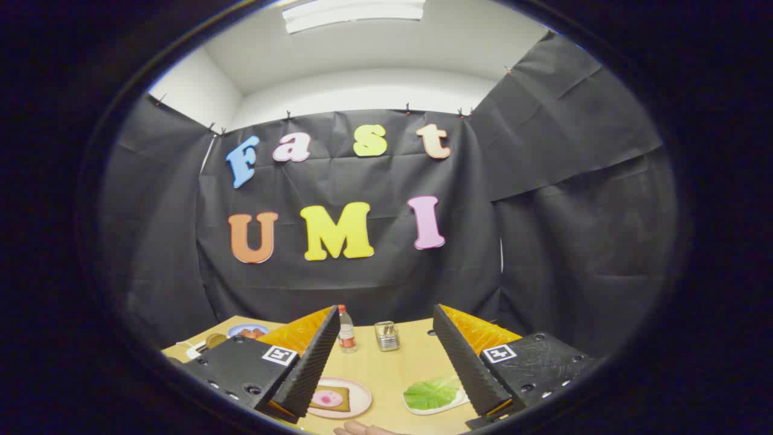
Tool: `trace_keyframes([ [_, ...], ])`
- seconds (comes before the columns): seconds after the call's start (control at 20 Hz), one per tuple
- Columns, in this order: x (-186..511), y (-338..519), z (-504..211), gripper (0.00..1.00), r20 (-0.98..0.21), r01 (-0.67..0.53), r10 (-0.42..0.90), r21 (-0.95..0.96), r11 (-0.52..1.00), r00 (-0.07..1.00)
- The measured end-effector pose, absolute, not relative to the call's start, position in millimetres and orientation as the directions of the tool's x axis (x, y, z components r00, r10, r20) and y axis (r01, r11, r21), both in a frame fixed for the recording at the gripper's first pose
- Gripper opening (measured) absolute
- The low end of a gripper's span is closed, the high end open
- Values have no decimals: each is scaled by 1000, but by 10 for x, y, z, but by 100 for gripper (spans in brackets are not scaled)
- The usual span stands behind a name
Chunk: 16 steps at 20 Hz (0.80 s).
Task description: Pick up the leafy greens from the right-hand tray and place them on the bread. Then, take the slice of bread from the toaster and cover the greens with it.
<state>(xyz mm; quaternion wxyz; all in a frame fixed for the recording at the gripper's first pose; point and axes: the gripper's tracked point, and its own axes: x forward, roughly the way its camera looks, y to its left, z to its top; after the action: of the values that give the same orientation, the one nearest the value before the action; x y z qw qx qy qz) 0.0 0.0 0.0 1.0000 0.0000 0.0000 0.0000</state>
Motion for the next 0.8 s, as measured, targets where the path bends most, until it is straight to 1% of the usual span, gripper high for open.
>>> trace_keyframes([
  [0.15,-201,308,-19,95,-3,-12,12,-27,1000,1000],
  [0.35,-429,566,12,96,20,0,1,-64,998,1000],
  [0.65,-519,651,-6,96,28,24,-21,-100,995,999],
  [0.8,-476,585,-87,97,9,28,-28,-103,994,1000],
])
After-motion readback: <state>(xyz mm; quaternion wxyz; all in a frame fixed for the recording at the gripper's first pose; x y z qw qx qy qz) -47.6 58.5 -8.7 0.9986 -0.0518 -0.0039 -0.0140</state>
